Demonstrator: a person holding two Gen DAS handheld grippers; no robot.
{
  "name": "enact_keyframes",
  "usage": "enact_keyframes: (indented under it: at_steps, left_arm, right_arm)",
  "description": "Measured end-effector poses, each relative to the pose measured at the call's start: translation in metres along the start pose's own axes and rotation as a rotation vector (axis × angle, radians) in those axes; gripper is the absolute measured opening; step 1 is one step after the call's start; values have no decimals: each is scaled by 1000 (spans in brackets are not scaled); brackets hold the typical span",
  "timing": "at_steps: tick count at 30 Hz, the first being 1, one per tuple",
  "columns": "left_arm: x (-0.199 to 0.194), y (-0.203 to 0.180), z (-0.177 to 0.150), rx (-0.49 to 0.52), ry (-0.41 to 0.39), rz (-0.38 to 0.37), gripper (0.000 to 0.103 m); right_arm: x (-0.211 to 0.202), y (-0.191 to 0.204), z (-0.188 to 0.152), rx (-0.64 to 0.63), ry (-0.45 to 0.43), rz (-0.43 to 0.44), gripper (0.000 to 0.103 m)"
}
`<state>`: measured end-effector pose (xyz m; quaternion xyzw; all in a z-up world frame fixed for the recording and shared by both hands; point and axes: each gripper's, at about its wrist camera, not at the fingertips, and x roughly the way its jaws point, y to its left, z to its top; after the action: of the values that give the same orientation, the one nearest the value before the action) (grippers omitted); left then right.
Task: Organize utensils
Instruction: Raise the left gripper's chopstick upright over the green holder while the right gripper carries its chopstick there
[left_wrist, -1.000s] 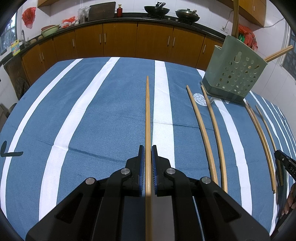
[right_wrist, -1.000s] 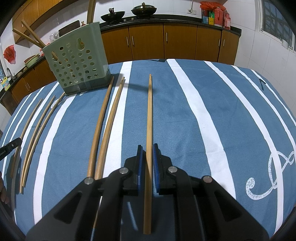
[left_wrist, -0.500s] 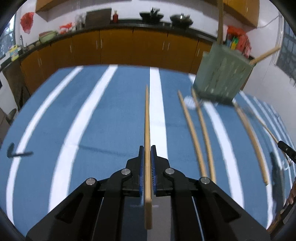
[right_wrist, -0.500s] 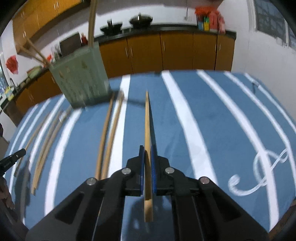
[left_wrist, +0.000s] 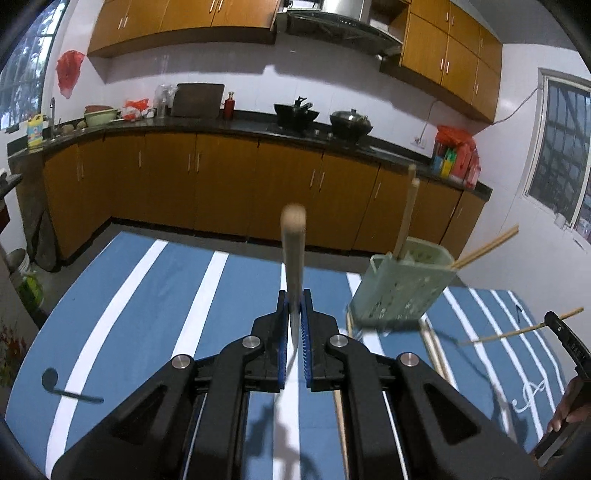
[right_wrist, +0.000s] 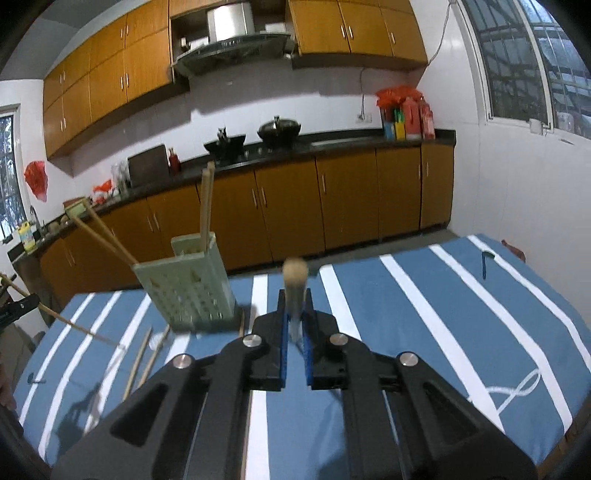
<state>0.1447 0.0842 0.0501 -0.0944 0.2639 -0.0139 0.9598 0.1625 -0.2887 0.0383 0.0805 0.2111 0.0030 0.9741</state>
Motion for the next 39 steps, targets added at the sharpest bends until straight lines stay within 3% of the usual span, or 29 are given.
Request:
enact_keyframes:
  at_steps: [13,17,23,30,39]
  left_arm:
    - [-32,-56,59,61,-151,-162,7]
    - [-29,-76,77,49,-233,-192,7]
    - [-2,-96,98,43,-342,-179,7]
    - [48,-102,85,45,-325,-173,7]
    - [71,-96,70,17,-208,-187,8]
  right_arm:
    - [-46,32,93,73,-224,271,8]
    - [-32,52,105,64,-272,270,8]
    - [11,72,110,22,-269,234,8]
    - [62,75,101,24,-181,223,8]
    - [83,82,88,16,-114,219,14]
